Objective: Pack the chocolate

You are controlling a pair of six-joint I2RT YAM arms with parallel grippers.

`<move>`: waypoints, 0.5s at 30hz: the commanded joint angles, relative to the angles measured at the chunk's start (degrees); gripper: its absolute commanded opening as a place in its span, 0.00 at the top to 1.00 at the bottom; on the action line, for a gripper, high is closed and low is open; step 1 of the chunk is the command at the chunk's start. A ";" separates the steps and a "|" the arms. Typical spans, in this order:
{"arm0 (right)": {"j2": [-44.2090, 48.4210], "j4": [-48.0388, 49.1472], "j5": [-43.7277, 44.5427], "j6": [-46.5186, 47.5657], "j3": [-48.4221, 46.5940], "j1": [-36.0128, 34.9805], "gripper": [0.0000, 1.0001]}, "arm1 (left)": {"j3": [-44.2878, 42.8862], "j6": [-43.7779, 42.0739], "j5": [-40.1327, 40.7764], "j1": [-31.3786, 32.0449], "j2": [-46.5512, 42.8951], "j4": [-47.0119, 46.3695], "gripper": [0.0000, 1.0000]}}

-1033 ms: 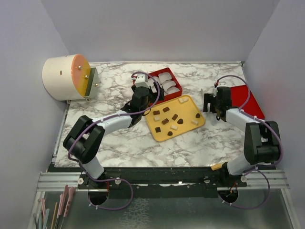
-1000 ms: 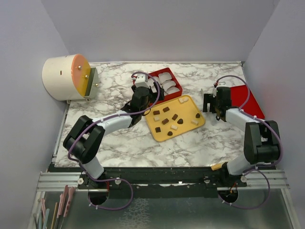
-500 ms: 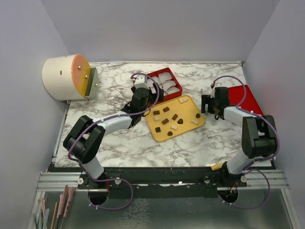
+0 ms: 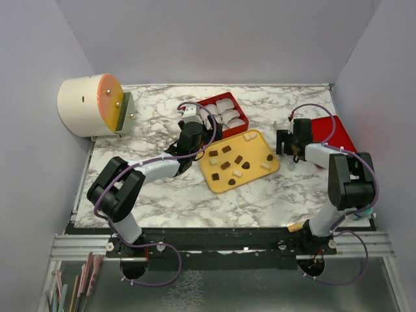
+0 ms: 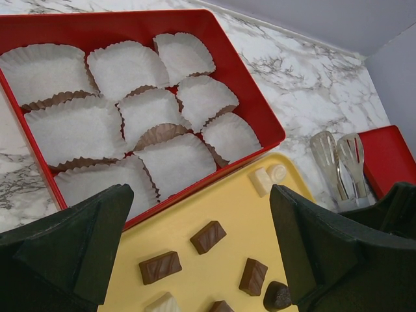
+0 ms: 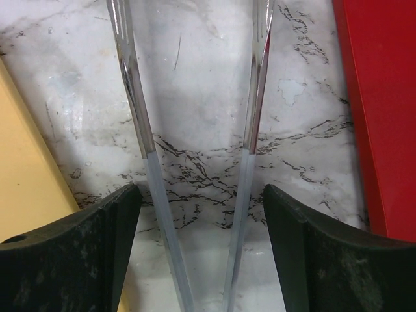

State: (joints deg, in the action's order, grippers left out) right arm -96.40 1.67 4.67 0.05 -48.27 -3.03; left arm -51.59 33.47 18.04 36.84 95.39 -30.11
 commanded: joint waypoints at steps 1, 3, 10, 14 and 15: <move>-1.41 0.26 -1.41 0.21 -1.34 0.65 0.21 | 0.59 0.69 0.94 -0.28 0.76 -1.80 0.03; -1.66 0.24 -1.54 0.12 -1.43 0.73 0.28 | 0.78 0.84 0.94 -0.28 0.74 -1.84 0.03; -1.08 -0.36 -0.92 -2.10 -1.07 0.74 0.52 | 1.06 1.65 1.01 -0.30 0.85 -1.97 0.03; 1.11 -1.23 -0.41 -3.16 -0.82 0.74 0.60 | 1.12 2.01 1.03 -0.28 0.59 -1.97 0.03; 1.78 -1.49 -0.18 -3.29 -0.97 0.74 0.61 | 1.14 2.03 0.96 -0.30 0.52 -1.97 0.03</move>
State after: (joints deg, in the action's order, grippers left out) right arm -96.88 1.83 4.14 -1.50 -48.69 -2.59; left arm -51.16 34.68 18.04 36.82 95.55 -30.76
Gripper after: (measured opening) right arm 0.481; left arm 0.973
